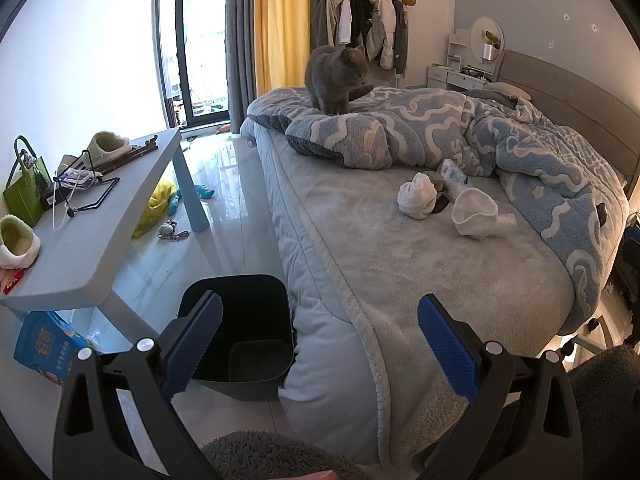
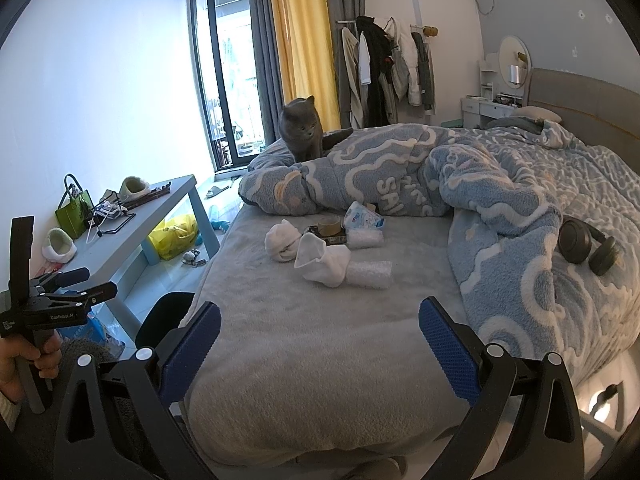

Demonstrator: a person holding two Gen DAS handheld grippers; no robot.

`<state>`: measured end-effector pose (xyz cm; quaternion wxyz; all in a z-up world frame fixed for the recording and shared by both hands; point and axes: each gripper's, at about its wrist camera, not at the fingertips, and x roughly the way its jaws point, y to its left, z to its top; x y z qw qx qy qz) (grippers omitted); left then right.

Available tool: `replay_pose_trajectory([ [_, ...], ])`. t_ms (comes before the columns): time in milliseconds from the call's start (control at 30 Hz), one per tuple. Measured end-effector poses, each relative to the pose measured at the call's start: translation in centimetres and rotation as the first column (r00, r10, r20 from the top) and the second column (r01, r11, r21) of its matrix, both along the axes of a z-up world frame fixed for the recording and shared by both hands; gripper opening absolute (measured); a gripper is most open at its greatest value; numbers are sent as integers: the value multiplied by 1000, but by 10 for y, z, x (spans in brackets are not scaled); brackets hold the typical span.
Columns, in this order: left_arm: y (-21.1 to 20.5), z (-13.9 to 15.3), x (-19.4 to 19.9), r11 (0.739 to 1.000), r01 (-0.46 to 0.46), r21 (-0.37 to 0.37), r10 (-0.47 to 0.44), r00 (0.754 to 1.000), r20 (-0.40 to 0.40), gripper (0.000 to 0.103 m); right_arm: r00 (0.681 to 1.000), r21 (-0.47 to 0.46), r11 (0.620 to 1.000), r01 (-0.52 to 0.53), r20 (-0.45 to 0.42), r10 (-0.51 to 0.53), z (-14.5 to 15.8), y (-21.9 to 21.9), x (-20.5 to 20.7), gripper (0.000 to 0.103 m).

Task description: Collect trash

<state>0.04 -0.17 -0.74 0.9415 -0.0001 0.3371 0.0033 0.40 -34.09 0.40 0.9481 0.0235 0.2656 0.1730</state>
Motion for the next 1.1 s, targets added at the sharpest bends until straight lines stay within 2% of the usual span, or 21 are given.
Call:
replay_pose_trajectory([
  [267, -5, -9, 1, 1000, 19, 0, -18, 1000, -14, 100, 1000, -27, 999, 19, -20, -19, -2, -2, 0, 100],
  [500, -5, 3, 8, 998, 68, -10, -68, 998, 0, 100, 999, -49, 999, -17, -41, 15, -5, 8, 12, 100],
  [667, -4, 7, 16, 989, 122, -79, -120, 992, 32, 100, 997, -90, 995, -50, -60, 45, -16, 23, 35, 100],
  [1100, -19, -1, 72, 979, 188, -75, -190, 982, -16, 99, 984, -174, 971, -161, -97, 146, -34, 59, 105, 100],
])
